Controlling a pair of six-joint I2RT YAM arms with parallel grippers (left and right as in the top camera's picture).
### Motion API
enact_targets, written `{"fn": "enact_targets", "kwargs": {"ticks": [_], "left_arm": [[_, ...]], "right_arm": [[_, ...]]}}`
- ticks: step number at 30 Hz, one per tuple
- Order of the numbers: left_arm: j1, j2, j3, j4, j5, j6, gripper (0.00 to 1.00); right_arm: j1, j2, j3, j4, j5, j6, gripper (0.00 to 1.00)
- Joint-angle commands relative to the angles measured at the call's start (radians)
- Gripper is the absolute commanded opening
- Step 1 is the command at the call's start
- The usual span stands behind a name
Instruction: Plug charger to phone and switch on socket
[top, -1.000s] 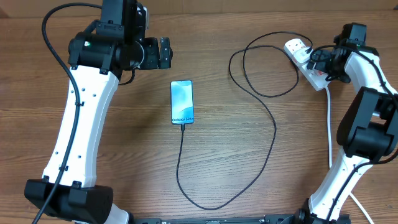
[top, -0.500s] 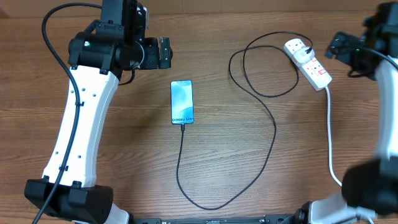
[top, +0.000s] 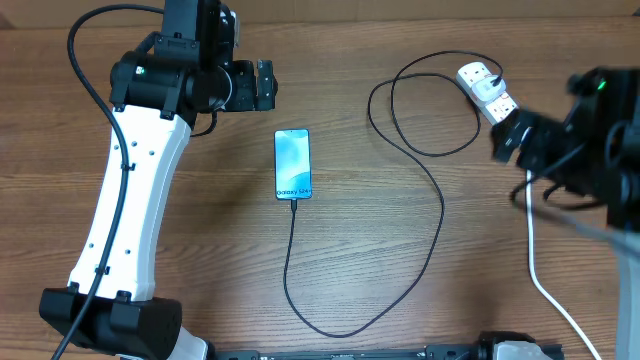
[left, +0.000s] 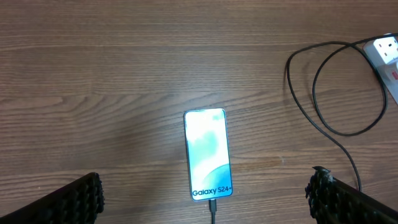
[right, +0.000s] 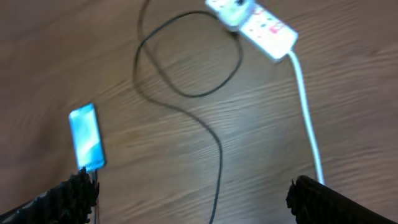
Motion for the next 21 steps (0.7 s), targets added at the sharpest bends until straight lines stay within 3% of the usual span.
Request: {"fn": "enact_targets", "kwargs": {"ticks": [1, 5, 11, 21], "left_arm": [[0.0, 0.007, -0.002, 0.0, -0.007, -0.003, 1.0], [0.0, 0.007, -0.002, 0.0, -0.007, -0.003, 1.0], [0.0, 0.007, -0.002, 0.0, -0.007, -0.003, 1.0], [0.0, 0.007, -0.002, 0.0, -0.007, -0.003, 1.0]], "right_arm": [[0.089, -0.109, -0.074, -0.002, -0.084, 0.008, 1.0], [0.141, -0.166, -0.099, -0.058, -0.22, 0.008, 1.0], [0.145, -0.164, -0.099, -0.206, -0.256, 0.008, 1.0], [0.145, -0.128, -0.099, -0.208, -0.256, 0.007, 1.0]]}}
